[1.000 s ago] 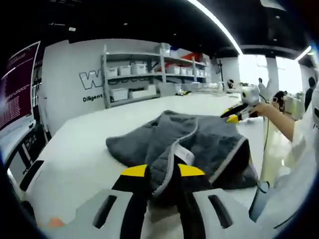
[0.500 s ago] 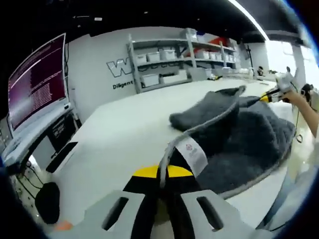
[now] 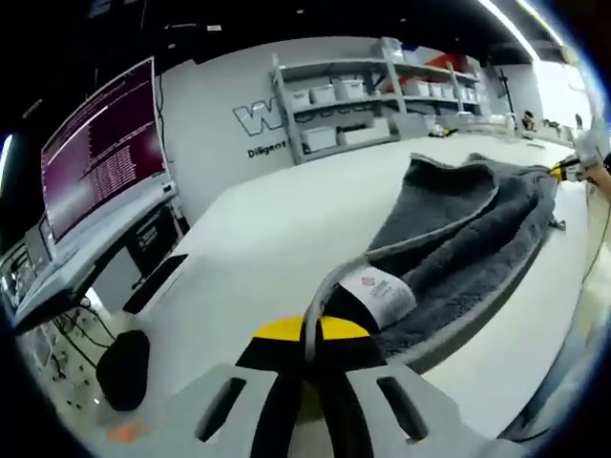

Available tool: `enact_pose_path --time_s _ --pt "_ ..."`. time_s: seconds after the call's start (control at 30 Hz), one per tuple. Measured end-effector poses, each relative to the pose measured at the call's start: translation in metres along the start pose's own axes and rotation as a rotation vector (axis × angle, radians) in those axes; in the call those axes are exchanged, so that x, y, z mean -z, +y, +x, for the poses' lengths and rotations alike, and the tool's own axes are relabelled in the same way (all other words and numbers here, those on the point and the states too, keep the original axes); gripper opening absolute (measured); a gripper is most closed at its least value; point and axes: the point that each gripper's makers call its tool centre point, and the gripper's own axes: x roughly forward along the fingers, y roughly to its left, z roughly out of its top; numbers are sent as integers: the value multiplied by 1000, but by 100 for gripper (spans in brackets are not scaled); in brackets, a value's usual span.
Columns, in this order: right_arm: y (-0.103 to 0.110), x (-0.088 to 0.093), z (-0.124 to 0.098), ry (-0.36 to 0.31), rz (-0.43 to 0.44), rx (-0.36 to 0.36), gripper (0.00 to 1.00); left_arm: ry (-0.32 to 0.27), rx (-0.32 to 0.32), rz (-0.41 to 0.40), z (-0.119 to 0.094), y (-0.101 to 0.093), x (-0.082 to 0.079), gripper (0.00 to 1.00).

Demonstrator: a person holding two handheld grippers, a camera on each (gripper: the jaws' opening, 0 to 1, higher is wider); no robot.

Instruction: Open the folded towel by lifting each exposed corner and separating the folded layers until the towel lies flat within the target outline without major curled edges

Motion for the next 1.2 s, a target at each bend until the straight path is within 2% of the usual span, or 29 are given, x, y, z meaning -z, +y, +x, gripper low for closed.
enact_pose_path --time_s 0.1,0.3,0.33,0.4,0.57,0.67,0.8,0.83,0.9,0.97,1.03,1.1,1.13,1.2 --pt "7 7 -20 27 9 13 0 40 -73 11 -11 12 9 2" --pt "22 14 -45 76 34 -9 0 116 -107 -11 -30 17 33 2" --pt "25 17 -52 85 66 -23 0 121 -110 -13 -34 18 36 2" --pt "26 19 -55 83 81 -29 0 115 -105 -37 -41 20 41 2" --pt "27 17 -55 40 103 -67 1 78 -48 -81 -42 19 41 3" --pt "25 8 -60 -31 128 -83 2 33 -10 -118 -47 18 36 11" --pt "11 -15 -78 -187 211 -75 7 -62 56 -215 -64 17 22 21" --pt "10 -17 -80 -198 220 -74 9 -68 61 -218 -65 17 20 26" --pt "5 -30 -89 -268 236 -72 16 -92 55 -227 -76 20 13 33" --pt "-2 -40 -100 -308 252 -68 24 -101 -40 -182 -90 34 5 41" --pt "-6 -50 -107 -351 237 -47 31 -84 -87 -139 -98 39 3 52" --pt "-5 -61 -114 -391 228 -48 35 -95 -78 -127 -103 34 -5 60" --pt "-3 -69 -119 -427 228 -59 37 -125 -60 -125 -104 31 -13 63" --pt "7 -80 -123 -465 226 -99 45 -171 3 -132 -104 19 -24 65"
